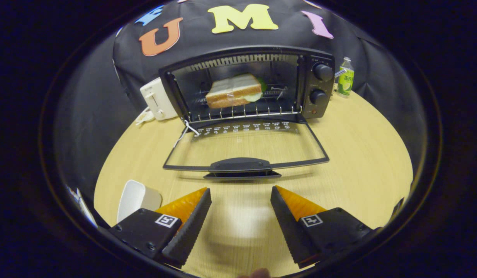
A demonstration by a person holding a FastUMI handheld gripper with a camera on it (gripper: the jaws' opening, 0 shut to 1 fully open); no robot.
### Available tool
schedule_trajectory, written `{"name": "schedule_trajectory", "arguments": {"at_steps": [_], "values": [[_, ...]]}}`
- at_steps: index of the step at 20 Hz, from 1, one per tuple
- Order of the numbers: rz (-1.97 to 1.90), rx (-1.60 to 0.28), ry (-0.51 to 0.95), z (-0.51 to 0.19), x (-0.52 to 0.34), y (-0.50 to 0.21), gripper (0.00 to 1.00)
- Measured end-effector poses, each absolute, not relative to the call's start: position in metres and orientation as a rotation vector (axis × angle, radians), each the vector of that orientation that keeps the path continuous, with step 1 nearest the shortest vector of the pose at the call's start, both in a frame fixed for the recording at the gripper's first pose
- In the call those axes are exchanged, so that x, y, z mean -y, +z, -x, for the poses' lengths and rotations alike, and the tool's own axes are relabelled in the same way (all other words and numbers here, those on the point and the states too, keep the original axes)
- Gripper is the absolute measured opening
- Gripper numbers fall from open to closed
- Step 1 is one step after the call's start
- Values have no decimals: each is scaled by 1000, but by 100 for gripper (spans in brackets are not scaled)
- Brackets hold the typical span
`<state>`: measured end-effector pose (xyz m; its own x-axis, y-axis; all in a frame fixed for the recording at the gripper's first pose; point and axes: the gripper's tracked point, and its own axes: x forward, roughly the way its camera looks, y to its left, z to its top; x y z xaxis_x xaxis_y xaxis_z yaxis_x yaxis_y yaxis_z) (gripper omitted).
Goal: Open the toaster oven, put the food inside, and close the toaster oven door.
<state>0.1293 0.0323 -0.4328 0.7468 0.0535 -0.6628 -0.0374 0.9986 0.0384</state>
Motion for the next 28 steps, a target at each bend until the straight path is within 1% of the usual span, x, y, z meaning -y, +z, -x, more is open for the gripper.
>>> {"name": "schedule_trajectory", "arguments": {"at_steps": [7, 17, 20, 25, 28], "values": [[15, -714, 5, -145, -27, -441, 100], [1, -661, -8, -139, -33, -395, 100], [21, -591, -10, -146, -38, -361, 100], [95, -476, -11, -180, -41, -313, 100], [55, -447, 7, -196, -43, -288, 100]]}}
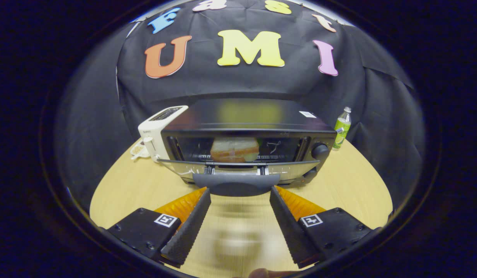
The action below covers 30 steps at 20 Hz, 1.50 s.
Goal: Open the toaster oven, put the food inside, and close the toaster oven door.
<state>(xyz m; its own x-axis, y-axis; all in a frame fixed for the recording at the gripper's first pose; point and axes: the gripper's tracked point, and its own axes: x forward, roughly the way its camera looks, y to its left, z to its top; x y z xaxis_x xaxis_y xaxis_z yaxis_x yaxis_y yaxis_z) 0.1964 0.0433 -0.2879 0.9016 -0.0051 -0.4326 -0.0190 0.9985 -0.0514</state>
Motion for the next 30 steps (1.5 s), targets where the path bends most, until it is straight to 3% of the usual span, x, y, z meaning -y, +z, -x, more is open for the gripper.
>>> {"name": "schedule_trajectory", "arguments": {"at_steps": [6, 15, 23, 30], "values": [[47, -315, 17, -181, -36, -196, 100], [-55, -90, 18, -84, -27, -45, 100], [-43, -3, 20, -5, -29, 11, 100], [-4, 35, 28, 25, -24, 23, 100]]}}
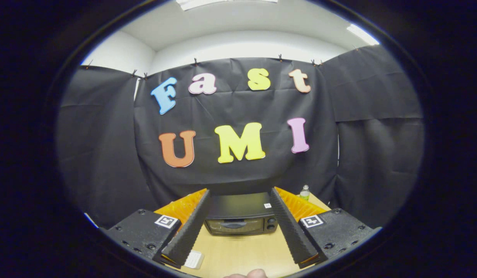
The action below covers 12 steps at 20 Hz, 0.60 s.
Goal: Open the toaster oven, put the food inside, and close the toaster oven door.
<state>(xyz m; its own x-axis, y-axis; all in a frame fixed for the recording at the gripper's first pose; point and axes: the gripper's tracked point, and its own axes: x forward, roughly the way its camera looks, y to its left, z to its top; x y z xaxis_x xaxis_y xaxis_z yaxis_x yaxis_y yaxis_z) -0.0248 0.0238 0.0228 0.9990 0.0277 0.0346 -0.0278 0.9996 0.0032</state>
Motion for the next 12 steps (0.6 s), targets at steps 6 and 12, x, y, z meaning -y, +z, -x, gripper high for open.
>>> {"name": "schedule_trajectory", "arguments": {"at_steps": [6, 12], "values": [[-45, -1, 27, 21, -18, 13, 100], [-43, -8, 38, 18, -24, 11, 100]]}}
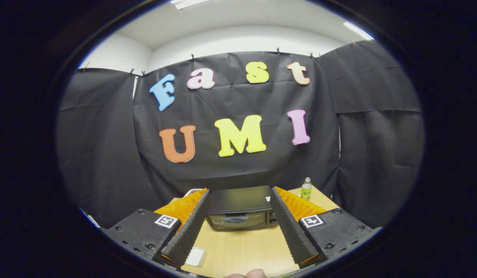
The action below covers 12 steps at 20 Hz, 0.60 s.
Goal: Open the toaster oven, put the food inside, and close the toaster oven door.
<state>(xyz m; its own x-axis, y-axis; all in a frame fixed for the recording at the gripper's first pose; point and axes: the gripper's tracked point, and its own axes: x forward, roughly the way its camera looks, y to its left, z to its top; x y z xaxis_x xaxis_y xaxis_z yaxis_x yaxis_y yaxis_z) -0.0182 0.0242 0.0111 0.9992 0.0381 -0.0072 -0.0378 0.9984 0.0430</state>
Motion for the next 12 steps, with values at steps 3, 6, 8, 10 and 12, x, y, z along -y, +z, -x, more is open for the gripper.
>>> {"name": "schedule_trajectory", "arguments": {"at_steps": [3, 6, 8, 10, 12], "values": [[-44, -5, 39, 16, -25, 12, 100], [-50, -14, 34, 13, -26, 11, 100], [-51, -16, 32, 12, -28, 9, 100], [-48, -21, 37, 11, -30, 7, 100], [-49, -26, 40, 12, -33, 6, 100]]}}
